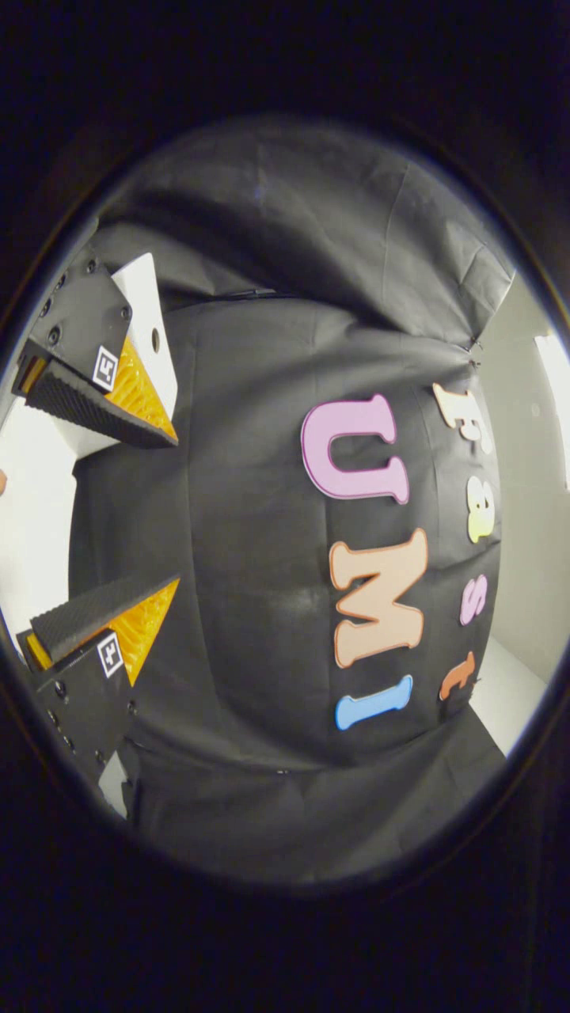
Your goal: Open the toilet lid.
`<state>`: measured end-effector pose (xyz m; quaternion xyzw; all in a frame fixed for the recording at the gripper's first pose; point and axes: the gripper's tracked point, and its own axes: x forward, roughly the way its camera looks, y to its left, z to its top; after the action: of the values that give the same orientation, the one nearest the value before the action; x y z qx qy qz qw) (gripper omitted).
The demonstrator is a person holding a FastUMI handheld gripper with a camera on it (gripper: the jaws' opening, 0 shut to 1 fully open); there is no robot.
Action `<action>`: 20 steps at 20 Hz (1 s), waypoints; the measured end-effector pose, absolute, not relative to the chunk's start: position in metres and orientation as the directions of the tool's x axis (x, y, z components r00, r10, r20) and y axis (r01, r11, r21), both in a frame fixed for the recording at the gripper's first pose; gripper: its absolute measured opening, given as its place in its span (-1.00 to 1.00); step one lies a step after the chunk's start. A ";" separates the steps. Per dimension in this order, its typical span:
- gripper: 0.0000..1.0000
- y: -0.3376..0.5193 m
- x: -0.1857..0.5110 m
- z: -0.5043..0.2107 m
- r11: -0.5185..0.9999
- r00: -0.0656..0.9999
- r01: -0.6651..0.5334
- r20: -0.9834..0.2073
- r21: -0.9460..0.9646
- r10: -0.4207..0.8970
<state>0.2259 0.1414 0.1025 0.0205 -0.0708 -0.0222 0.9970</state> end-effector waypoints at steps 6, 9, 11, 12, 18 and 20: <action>0.89 0.090 0.182 0.081 0.998 0.992 0.056 0.111 0.025 -0.059; 0.89 0.061 0.162 0.056 0.997 0.995 0.079 0.063 0.020 -0.080; 0.89 0.046 0.152 0.039 0.995 0.995 0.101 0.023 0.012 -0.101; 0.89 0.041 0.146 0.032 0.995 0.995 0.100 0.007 0.001 -0.100; 0.90 0.007 0.117 -0.004 0.989 0.987 0.146 -0.072 -0.006 -0.146; 0.90 -0.003 0.108 -0.015 0.986 0.980 0.162 -0.107 -0.047 -0.166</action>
<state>0.1083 -0.0032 -0.0152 -0.0191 0.0554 -0.0823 0.9949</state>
